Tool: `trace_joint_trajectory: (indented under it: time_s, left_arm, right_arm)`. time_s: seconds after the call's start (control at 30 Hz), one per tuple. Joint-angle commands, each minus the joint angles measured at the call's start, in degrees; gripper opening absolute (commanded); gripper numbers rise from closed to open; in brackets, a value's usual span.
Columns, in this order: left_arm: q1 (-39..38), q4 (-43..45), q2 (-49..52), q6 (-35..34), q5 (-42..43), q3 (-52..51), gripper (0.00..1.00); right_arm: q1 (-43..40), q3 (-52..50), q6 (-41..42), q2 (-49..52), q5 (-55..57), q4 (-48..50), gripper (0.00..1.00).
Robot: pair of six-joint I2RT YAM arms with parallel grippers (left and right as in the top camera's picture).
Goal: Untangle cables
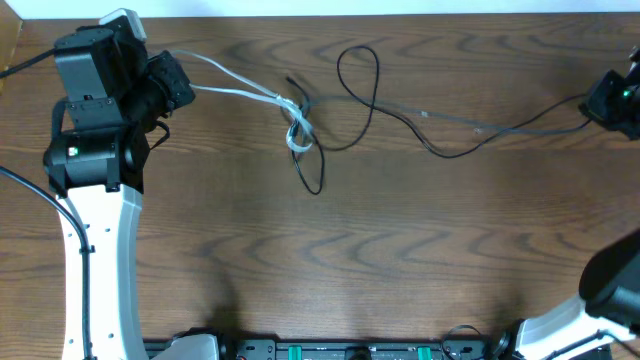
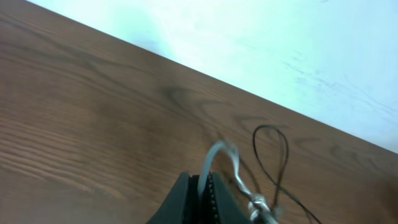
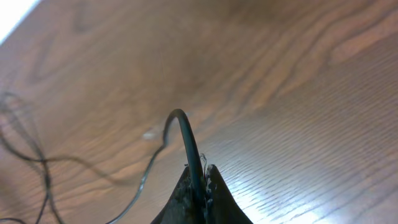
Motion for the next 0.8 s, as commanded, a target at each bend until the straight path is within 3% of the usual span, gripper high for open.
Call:
trace_joint_trajectory:
  time_s: [0.0,0.1,0.13,0.23,0.43,0.6,0.77]
  left_arm:
    - [0.46,0.48,-0.55,1.18,-2.25,0.2,0.07]
    - [0.39,0.42,-0.55,1.18,1.05,0.2,0.07]
    - [0.33,0.46,-0.55,1.18,3.23,0.2,0.07]
    - [-0.61,0.46,-0.55,1.16,5.64,0.2,0.07]
    - [-3.43,0.96,-0.55,1.16,5.62,0.2,0.07]
    - [-4.28,2.19,-0.55,1.09,5.64,0.2,0.07]
    - [-4.26,5.35,-0.63,0.9,5.62,0.22,0.07]
  right_arm:
    - [-2.19,0.46,-1.9,3.98,0.28,0.11,0.01]
    - [-2.75,0.46,-7.54,5.25,-6.14,0.17,0.06]
    - [-2.73,0.48,-9.66,5.2,-9.11,0.33,0.26]
    - [-1.92,1.05,-14.25,3.82,-16.0,0.63,0.52]
    - [2.25,2.56,-18.88,-1.88,-18.03,0.98,0.8]
    - [8.28,3.04,-20.57,-8.5,-18.45,3.58,0.95]
    - [17.11,2.99,-20.55,-10.84,-18.43,5.51,0.95]
